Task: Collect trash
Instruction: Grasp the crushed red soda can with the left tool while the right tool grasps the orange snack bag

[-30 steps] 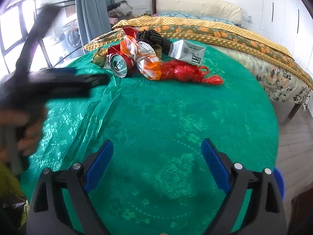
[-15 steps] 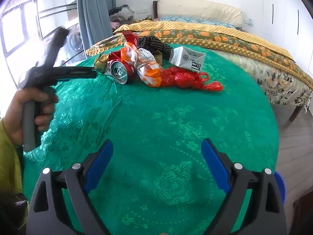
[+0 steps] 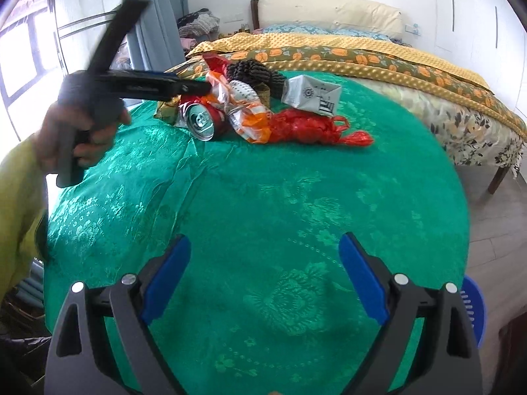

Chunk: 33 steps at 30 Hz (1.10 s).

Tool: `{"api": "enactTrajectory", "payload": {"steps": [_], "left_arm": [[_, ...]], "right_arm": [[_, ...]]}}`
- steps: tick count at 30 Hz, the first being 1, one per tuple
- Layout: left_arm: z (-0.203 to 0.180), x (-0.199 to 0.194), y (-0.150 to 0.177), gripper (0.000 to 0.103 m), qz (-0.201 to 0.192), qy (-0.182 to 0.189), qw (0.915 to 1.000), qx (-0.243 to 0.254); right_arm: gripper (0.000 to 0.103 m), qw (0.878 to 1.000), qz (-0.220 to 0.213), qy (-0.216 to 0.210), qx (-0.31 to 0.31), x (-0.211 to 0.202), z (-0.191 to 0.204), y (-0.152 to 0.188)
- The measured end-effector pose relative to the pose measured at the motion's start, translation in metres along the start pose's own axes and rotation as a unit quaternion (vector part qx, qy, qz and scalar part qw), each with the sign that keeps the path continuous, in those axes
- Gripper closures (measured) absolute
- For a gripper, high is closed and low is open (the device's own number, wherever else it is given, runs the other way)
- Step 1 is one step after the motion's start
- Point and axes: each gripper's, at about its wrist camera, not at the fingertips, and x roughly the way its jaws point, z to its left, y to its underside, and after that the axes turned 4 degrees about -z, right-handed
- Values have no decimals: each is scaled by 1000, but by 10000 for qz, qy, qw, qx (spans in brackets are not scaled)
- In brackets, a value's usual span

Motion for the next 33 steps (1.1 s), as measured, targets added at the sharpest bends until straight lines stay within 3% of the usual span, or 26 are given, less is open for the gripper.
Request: {"api": "enactTrajectory", "payload": {"steps": [4, 6, 7, 9, 11, 14, 18, 20, 23, 24, 27, 33], "left_arm": [[2, 7, 10, 5, 309, 1019, 9942, -137], [-8, -8, 24, 5, 430, 1431, 9888, 64], [-14, -18, 31, 5, 578, 1784, 9821, 150], [-23, -34, 42, 5, 632, 2036, 9765, 333], [-29, -48, 46, 5, 399, 1575, 9853, 534], [-26, -39, 43, 5, 221, 974, 9942, 398], [-28, -13, 37, 5, 154, 349, 9980, 510], [-30, -7, 36, 6, 188, 198, 9984, 502], [-33, -5, 39, 39, 327, 304, 9981, 426], [-33, -3, 38, 56, 377, 318, 9978, 442], [-38, -15, 47, 58, 382, 147, 9984, 395], [-47, -67, 93, 56, 332, 33, 9992, -237]], "right_arm": [[14, 9999, -33, 90, 93, -5, -7, 3], [14, 9998, -55, 118, 141, -7, -10, 3], [14, 9997, -75, 123, 197, -8, -13, 3], [14, 9995, -112, 109, 272, -10, -16, 2], [14, 9993, -132, 107, 319, -9, -18, 1], [14, 9992, -123, 80, 373, -7, -17, 0], [14, 9994, -118, 87, 307, -10, -12, 1], [14, 9995, -126, 117, 272, -13, -10, 3], [14, 9994, -117, 160, 282, -15, -13, 6], [14, 9994, -108, 170, 292, -15, -14, 6], [14, 9993, -83, 164, 339, -13, -16, 6], [14, 9996, 47, 60, 270, -7, -16, -7]]}}
